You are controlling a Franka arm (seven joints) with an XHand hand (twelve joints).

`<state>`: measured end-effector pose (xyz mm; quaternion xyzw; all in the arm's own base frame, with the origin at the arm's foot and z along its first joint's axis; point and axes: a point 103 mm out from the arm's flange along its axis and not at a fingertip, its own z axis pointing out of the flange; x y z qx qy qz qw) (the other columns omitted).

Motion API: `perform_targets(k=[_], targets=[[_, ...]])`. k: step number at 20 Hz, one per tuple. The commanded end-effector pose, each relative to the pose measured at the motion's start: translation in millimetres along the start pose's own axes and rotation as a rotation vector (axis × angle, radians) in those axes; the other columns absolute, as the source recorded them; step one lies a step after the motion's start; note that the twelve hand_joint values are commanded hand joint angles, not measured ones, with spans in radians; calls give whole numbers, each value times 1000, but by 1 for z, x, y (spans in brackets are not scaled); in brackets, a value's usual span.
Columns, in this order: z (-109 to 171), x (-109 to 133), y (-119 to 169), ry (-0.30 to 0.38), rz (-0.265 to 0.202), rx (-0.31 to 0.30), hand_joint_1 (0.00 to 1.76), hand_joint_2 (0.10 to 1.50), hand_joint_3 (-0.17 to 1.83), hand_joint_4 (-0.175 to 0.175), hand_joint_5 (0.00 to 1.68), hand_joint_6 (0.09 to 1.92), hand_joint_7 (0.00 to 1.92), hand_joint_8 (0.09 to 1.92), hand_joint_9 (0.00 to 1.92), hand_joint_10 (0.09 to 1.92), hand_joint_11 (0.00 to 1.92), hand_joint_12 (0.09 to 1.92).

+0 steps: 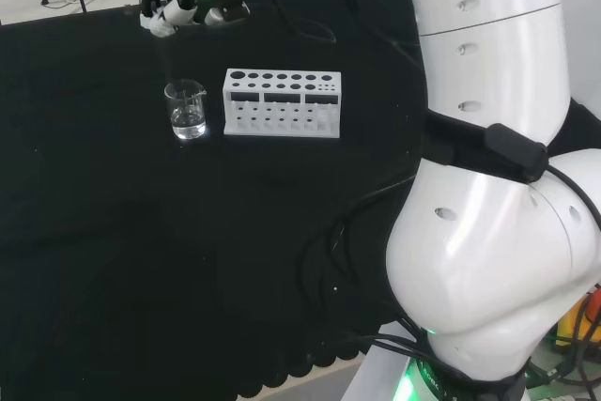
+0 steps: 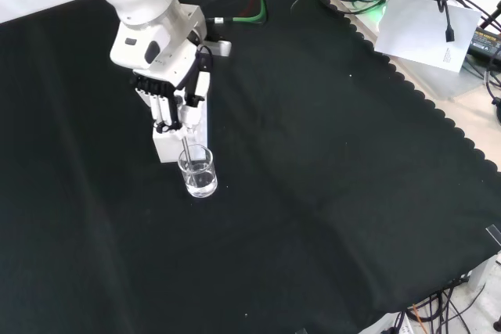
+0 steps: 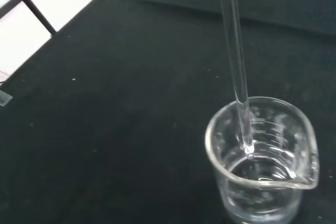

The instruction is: Stir in the beaker to the left of the white test tube rack with the glass rod.

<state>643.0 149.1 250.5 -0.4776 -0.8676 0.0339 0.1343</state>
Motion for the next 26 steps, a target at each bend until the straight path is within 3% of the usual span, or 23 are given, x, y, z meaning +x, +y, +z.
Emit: perform_targets(k=[1, 7, 17, 22, 26], targets=[[2, -28, -16, -1, 40, 8, 1303, 1074, -35, -175, 1226, 274, 1082, 1171, 1548, 1033, 1578, 941], [2, -26, -36, -13, 54, 10, 1303, 1074, -35, -175, 1228, 271, 1083, 1169, 1548, 1035, 1578, 942], [5, 20, -23, -24, -19, 12, 1303, 1073, -35, -175, 1230, 266, 1084, 1167, 1548, 1036, 1578, 942], [4, 3, -10, -25, -18, 1, 1303, 1073, -36, -175, 1231, 264, 1085, 1167, 1549, 1036, 1578, 943], [3, -25, -15, -13, 17, -13, 1303, 1073, -36, -175, 1232, 262, 1085, 1166, 1549, 1036, 1578, 944]])
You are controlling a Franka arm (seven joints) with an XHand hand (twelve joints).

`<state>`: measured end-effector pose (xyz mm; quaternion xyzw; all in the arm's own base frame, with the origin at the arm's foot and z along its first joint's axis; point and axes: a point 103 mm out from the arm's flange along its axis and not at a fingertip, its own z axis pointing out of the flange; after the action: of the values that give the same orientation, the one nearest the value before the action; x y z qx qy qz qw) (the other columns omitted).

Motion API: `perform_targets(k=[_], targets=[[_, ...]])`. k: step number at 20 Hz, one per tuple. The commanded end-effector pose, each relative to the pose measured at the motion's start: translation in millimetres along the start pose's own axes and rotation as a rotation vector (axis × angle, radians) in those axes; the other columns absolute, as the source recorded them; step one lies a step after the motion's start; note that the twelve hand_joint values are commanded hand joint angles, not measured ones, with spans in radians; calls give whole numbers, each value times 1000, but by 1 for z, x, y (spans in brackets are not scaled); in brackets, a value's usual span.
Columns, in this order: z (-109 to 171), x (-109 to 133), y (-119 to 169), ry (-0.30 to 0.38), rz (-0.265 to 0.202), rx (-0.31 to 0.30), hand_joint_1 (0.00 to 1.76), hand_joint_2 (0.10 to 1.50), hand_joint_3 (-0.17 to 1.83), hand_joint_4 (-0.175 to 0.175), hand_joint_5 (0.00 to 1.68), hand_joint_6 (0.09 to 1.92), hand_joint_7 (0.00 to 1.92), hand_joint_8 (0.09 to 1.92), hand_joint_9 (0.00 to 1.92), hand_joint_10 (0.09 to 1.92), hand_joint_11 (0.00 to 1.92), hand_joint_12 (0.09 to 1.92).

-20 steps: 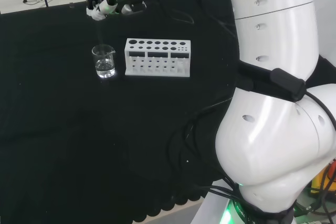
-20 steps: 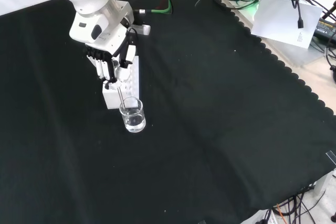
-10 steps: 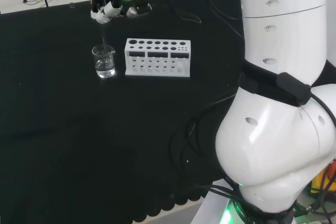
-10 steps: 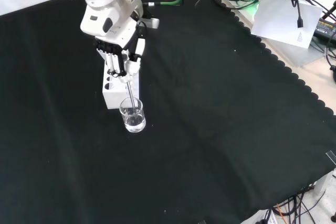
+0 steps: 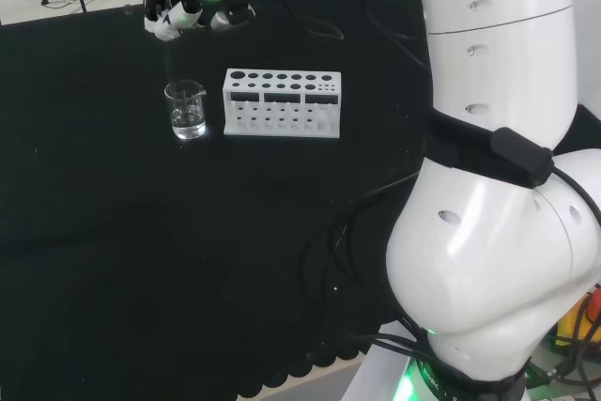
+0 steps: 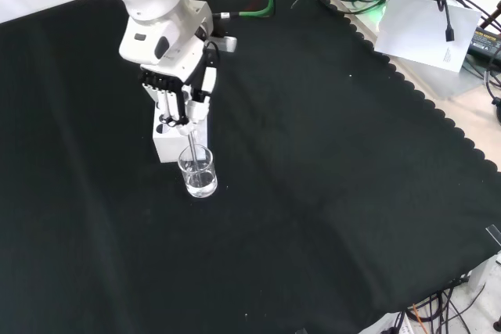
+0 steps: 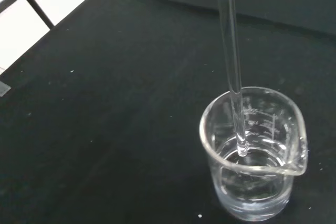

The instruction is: Stir in the beaker to the left of the white test tube rack with the glass rod.

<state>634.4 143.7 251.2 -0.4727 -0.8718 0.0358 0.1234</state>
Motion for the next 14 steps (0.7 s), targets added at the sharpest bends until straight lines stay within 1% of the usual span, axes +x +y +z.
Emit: perform_targets(k=[1, 3, 6, 9, 11, 14], targets=[[2, -29, -8, 13, 35, -11, 1303, 1073, -36, -175, 1233, 262, 1085, 1166, 1549, 1036, 1578, 944], [0, -32, -17, 15, 45, -9, 1303, 1073, -36, -175, 1233, 261, 1086, 1165, 1549, 1037, 1578, 945], [-2, -28, -28, 24, 56, -3, 1303, 1073, -36, -175, 1233, 260, 1086, 1164, 1550, 1037, 1578, 945], [-6, -16, -33, 14, 47, -3, 1303, 1073, -36, -175, 1234, 259, 1087, 1164, 1550, 1037, 1578, 946], [-10, -2, -31, -2, 34, 2, 1303, 1073, -36, -175, 1234, 259, 1087, 1163, 1550, 1037, 1578, 946], [-10, 1, -31, -12, 32, 9, 1303, 1073, -36, -175, 1235, 257, 1087, 1163, 1549, 1037, 1578, 947]])
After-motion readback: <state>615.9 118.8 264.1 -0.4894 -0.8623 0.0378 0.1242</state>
